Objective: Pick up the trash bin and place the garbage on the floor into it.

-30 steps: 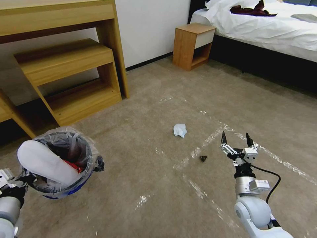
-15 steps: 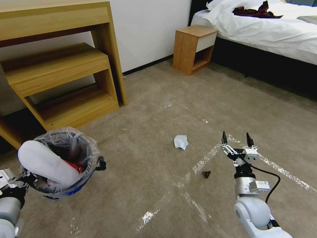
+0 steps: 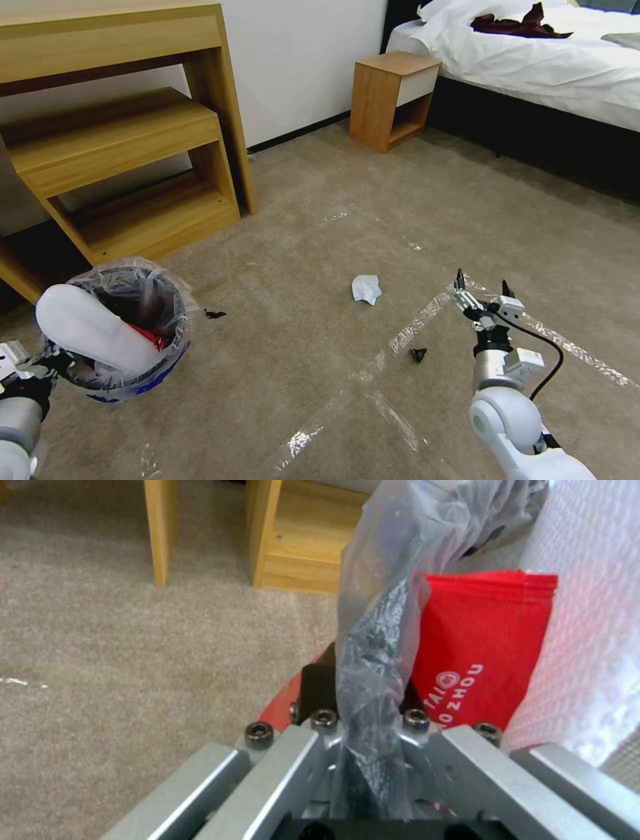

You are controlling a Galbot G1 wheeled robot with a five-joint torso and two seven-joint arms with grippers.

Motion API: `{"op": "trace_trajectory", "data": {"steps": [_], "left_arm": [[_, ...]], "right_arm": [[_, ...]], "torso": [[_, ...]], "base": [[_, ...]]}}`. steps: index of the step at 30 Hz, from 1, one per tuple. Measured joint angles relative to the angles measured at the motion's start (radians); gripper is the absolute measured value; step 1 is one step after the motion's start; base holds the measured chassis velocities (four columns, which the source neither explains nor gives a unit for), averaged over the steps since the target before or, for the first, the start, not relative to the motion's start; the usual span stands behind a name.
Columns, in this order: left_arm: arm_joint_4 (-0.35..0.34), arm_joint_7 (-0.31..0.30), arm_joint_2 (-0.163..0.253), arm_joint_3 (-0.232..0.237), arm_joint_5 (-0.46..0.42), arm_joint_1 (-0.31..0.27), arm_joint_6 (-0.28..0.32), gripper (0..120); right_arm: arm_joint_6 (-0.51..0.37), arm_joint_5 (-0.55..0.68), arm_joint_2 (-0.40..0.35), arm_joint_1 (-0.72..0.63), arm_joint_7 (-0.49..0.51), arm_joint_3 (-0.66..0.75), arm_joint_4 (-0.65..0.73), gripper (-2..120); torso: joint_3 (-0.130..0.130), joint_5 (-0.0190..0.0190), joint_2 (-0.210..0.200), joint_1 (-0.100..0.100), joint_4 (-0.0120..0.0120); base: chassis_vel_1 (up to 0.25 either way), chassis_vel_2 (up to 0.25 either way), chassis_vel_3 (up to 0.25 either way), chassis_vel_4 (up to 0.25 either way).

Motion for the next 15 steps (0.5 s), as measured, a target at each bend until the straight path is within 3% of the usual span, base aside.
{"op": "trace_trajectory", "data": {"steps": [1,3,5,15], "left_arm": [[0.003,-0.001,0.001,0.002,0.000,-0.001,0.000,1],[0.004,-0.001,0.001,0.002,0.000,-0.002,0.000,1],[0.009,-0.002,0.001,0.004,0.000,-0.003,0.000,1],[0.018,-0.002,-0.007,0.006,0.007,-0.002,-0.003,1]], "right_arm": [[-0.092,0.094,-0.010,0.015,0.081,-0.029,-0.018,100],[-0.124,0.128,-0.012,0.022,0.111,-0.041,-0.026,100],[-0.235,0.267,-0.010,0.061,0.225,-0.087,-0.060,100],[-0.320,0.417,0.048,0.175,0.330,-0.182,-0.212,100]], "torso": [[0.000,0.0000,0.000,0.000,0.0000],[0.000,0.0000,0.000,0.000,0.0000],[0.000,0.0000,0.000,0.000,0.0002],[0.000,0.0000,0.000,0.000,0.0003]], "base": [[0.000,0.000,0.000,0.000],[0.000,0.000,0.000,0.000],[0.000,0.000,0.000,0.000],[0.000,0.000,0.000,0.000]]}}
